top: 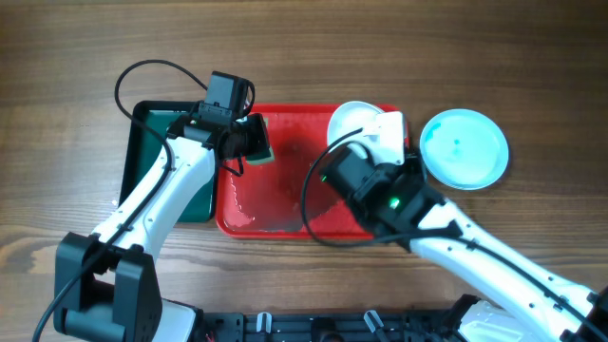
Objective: Clean dirty plates on tray and stack at the side
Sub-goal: 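Carry the plate right and stack it on the plate pile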
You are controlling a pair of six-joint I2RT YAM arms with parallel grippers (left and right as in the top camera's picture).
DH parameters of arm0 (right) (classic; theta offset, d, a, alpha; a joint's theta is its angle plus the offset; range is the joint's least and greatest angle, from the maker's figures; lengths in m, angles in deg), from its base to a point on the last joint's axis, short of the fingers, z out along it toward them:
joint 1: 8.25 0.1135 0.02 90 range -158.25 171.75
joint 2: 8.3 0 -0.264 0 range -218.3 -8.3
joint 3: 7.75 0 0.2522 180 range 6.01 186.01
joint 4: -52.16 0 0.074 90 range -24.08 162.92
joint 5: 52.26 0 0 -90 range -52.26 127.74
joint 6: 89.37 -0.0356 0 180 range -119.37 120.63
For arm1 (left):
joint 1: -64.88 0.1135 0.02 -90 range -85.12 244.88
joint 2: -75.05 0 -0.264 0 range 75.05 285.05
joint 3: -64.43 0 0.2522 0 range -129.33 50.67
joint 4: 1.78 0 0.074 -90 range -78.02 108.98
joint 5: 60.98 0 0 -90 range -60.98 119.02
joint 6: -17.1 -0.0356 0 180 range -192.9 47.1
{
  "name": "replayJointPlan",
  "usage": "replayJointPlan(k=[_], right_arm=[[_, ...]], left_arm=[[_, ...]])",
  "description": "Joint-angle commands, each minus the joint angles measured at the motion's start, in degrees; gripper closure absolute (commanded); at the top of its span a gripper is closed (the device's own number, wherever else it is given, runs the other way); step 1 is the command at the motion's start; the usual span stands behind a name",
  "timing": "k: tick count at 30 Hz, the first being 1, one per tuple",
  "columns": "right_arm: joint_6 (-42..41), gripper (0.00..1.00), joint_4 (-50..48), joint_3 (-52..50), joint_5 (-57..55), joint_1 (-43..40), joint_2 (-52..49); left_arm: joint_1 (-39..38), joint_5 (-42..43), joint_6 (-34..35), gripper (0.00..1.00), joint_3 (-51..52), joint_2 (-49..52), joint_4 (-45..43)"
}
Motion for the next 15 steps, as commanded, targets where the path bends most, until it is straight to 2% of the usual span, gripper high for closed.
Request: replayJointPlan(k=[1, 5, 15], right_arm=[[3.0, 0.96, -0.4, 0.4, -17.5, 3.4, 0.9], [8.0, 0.96, -0.6, 0.4, -21.0, 3.8, 0.9], [8.5, 0.96, -2.2, 0.4, -22.2, 3.8, 0.9]], left_arm=[[0.3, 1.1, 0.9, 0.96, -0.2, 0.4, -0.4], [0.3, 1.1, 0.9, 0.96, -0.2, 0.4, -0.7], [0.3, 1.1, 1.0, 0.96, -0.2, 0.4, -0.8]])
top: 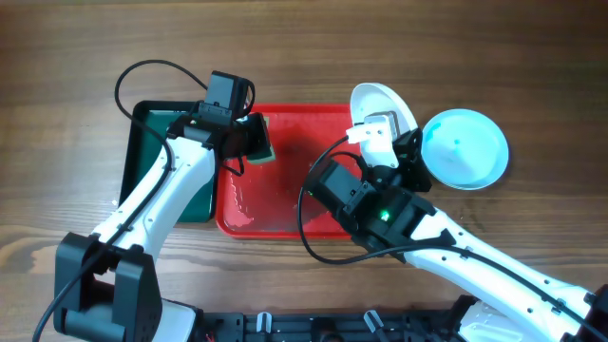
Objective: Clean dirty plates on tray and stack at the side
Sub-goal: 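Carry the plate right and stack it on the plate pile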
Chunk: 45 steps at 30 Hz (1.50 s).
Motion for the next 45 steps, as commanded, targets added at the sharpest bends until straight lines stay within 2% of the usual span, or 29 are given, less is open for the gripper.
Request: replayJointPlan(k=[1, 2, 5, 8, 14, 18, 22, 24, 28, 32, 34, 35, 36, 38, 40, 43, 45], right_arm=[[0.3, 0.96, -0.6, 0.4, -2.6, 0.3, 0.9], [0.1, 0.96, -0.7, 0.4, -1.6, 0.3, 0.9], [-1.1, 0.96, -2.1, 0.4, 13.7, -0.4, 0.9], [-9.6, 0.96, -2.9, 0.2, 33.3, -4.1, 0.9], [-10.1, 0.96, -3.9, -0.5, 61.2, -22.7, 0.9], [-5.9, 0.96, -4.6, -0.5, 76.9, -40.4, 0.9], [-4.6, 0.96, -3.6, -1.2, 81.9, -59.7, 0.9], [-4.6, 0.96, -4.2, -2.8, 81.9, -66.0, 0.6], [-7.8, 0.96, -9.4, -9.0, 79.4, -72.8, -1.6], [-7.8, 0.96, -18.0, -14.1, 79.5, -74.5, -4.5], [-7.8, 0.96, -19.2, -14.6, 79.5, -74.5, -6.3], [-7.8, 0.91, -19.2, -14.6, 79.5, -74.5, -7.4], [-7.4, 0.76, -19.2, -14.6, 79.5, -74.5, -8.1], [-6.9, 0.57, -19.3, -14.6, 81.1, -74.5, -8.7], [-4.0, 0.53, -19.6, -14.1, 86.6, -74.5, -8.3], [-0.7, 0.54, -18.4, -12.0, 94.2, -74.5, -5.9], [1.7, 0.53, -16.1, -10.6, 95.0, -73.8, -2.3]], left_arm=[[0.3, 0.7, 0.5, 0.96, -0.2, 0.4, -0.4], [0.3, 0.7, 0.5, 0.96, -0.2, 0.4, -0.4], [0.3, 0.7, 0.5, 0.96, -0.2, 0.4, -0.3], [0.3, 0.7, 0.5, 0.96, -0.2, 0.4, -0.3], [0.2, 0.7, 0.5, 0.96, -0.2, 0.4, -0.2], [0.2, 0.7, 0.5, 0.96, -0.2, 0.4, 0.1], [0.2, 0.7, 0.5, 0.96, -0.2, 0.4, 0.1], [0.2, 0.7, 0.5, 0.96, -0.2, 0.4, 0.1], [0.2, 0.7, 0.5, 0.96, -0.2, 0.4, 0.1], [0.2, 0.7, 0.5, 0.96, -0.2, 0.4, 0.1], [0.2, 0.7, 0.5, 0.96, -0.2, 0.4, 0.1], [0.2, 0.7, 0.5, 0.96, -0.2, 0.4, 0.1], [0.2, 0.7, 0.5, 0.96, -0.2, 0.4, 0.1], [0.2, 0.7, 0.5, 0.96, -0.2, 0.4, 0.1], [0.2, 0.2, 0.5, 0.96, -0.2, 0.4, 0.0], [0.4, 0.0, 0.0, 0.96, -0.3, 0.2, -1.4], [1.3, 0.0, -1.1, 0.96, -1.3, -0.5, 0.4]])
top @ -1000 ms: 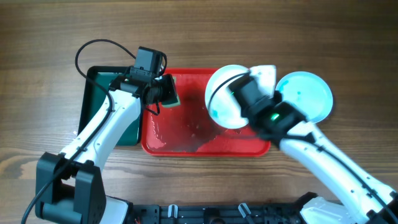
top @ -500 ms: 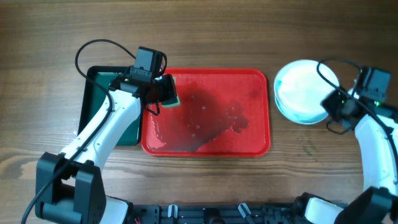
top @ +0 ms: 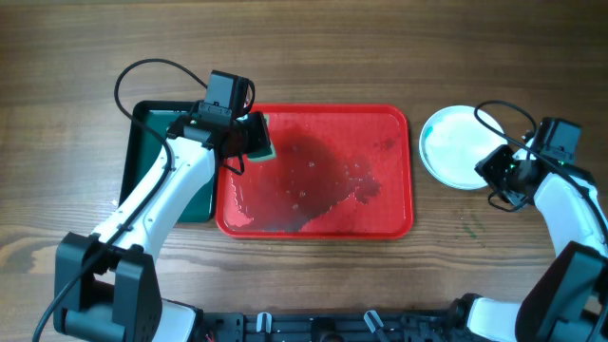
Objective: Clean dirty plates on tray and stack at the side
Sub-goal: 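Carry the plate right and stack it on the plate pile, then place the sponge back on the green tray with the left gripper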
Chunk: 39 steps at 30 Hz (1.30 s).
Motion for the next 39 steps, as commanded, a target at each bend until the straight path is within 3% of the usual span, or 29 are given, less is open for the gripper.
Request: replayJointPlan(k=[1, 6, 10, 13, 22, 27, 35, 39], right_arm=[[5.8, 0.51, 2.6, 3.6, 6.3, 1.2, 7.0], [10.3, 0.26, 5.0, 3.8, 6.3, 6.6, 14.5], [10.8, 0.24, 5.9, 3.8, 6.3, 14.2, 14.8], [10.8, 0.23, 4.8, 3.8, 6.3, 20.2, 14.8], [13.6, 0.18, 3.6, 3.8, 6.3, 24.5, 14.6], [13.6, 0.17, 3.6, 3.8, 6.3, 24.5, 14.6], [13.6, 0.16, 3.9, 3.9, 7.2, 24.5, 14.8], [13.6, 0.09, 7.5, 6.9, 7.1, 24.5, 14.9]], left_arm=[[1.9, 0.0, -1.2, 0.96, -2.1, -1.1, 3.2], [7.3, -1.3, -6.8, 0.96, -4.7, -5.9, 13.1], [12.1, -10.5, -15.0, 0.96, -4.6, -6.2, 16.9], [15.5, -12.0, -20.5, 0.96, -4.5, -3.3, 16.2], [19.0, -12.0, -20.9, 0.95, -4.5, 6.5, 11.2], [19.0, -12.0, -20.7, 0.0, -4.6, 7.9, 10.3], [18.9, -8.3, -18.4, 0.0, -8.7, -0.5, 11.0], [18.9, -8.1, -17.3, 0.0, -8.7, -4.5, 11.0]])
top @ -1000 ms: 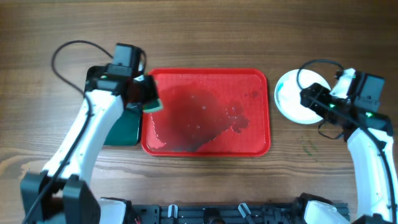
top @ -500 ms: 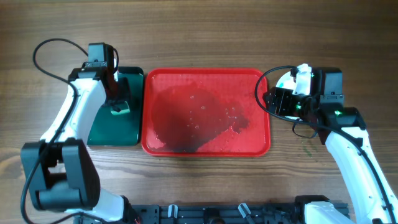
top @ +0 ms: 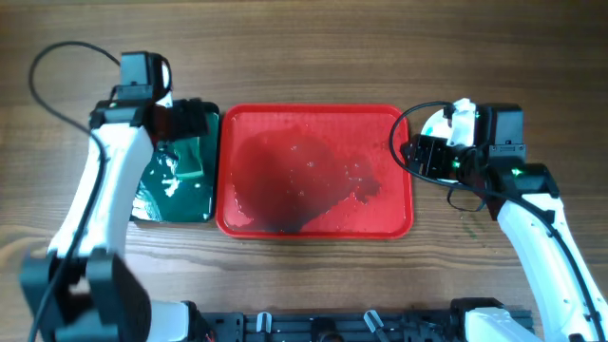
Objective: Clean dirty plates on tray and stack at the side
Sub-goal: 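Place the sponge back on the green tray with the left gripper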
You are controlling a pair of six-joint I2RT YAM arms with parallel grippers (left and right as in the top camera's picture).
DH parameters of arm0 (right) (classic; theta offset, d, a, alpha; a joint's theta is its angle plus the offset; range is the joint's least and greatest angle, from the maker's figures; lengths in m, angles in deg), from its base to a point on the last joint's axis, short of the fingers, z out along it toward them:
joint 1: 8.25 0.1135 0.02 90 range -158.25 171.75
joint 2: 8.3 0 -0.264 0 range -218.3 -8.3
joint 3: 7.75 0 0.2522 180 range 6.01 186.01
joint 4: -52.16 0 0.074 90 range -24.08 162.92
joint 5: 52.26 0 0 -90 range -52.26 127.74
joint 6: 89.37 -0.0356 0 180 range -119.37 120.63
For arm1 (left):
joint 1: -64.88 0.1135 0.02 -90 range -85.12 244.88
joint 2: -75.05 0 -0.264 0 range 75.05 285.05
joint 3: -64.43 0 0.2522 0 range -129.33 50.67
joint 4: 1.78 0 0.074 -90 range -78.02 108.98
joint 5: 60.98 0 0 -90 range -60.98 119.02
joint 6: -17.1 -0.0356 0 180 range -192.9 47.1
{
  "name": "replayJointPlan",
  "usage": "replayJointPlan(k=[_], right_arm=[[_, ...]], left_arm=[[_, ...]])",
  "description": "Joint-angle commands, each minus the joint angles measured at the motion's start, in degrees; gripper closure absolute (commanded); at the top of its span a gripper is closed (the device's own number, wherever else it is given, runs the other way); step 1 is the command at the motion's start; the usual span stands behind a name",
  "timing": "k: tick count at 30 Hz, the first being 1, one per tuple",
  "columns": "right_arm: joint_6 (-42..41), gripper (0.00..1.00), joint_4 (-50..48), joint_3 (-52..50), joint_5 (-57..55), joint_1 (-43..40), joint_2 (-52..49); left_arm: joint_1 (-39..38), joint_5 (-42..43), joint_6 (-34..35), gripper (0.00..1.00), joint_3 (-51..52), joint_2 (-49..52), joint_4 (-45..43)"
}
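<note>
The red tray (top: 237, 220) lies mid-table, wet, with a dark smear in its middle and no plate on it. Right of it, the stacked plates (top: 434, 123) show only as a pale sliver beneath my right arm. My right gripper (top: 407, 152) hovers over the tray's right rim, open, fingers pointing left. My left gripper (top: 187, 121) is open at the far end of the green basin (top: 152, 204). A green sponge (top: 190, 169) lies in the basin's water just below the left gripper.
Wooden table all around. Black cables loop off both wrists, one reaching over the table's far left. The green basin touches the red tray's left side.
My left gripper left the red tray's far-left corner for the green basin, and the sponge it held now lies there. My right arm swung from right of the plates to over them.
My right gripper held a white plate at the red tray's far right while the left held the sponge at the tray's far-left corner. The plate was then lifted towards the blue plate, then lay on it, released. Now the tray is bare and the sponge is in the basin.
</note>
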Motion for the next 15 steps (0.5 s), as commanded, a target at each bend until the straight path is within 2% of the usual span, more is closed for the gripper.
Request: replayJointPlan(k=[1, 9, 15], right_arm=[[1.0, 0.09, 3.2, 5.0, 1.3, 0.2, 0.2], [1.2, 0.0, 11.8, 13.2, 1.2, 0.2, 1.0], [2.2, 0.0, 15.0, 16.2, 0.3, 0.2, 4.2]], left_arm=[[0.2, 1.6, 1.5, 0.0, -1.4, -3.6, 0.0], [0.2, 1.6, 1.5, 0.0, -1.4, -3.5, 0.1], [0.2, 1.6, 1.5, 0.0, -1.4, -3.5, 0.1]])
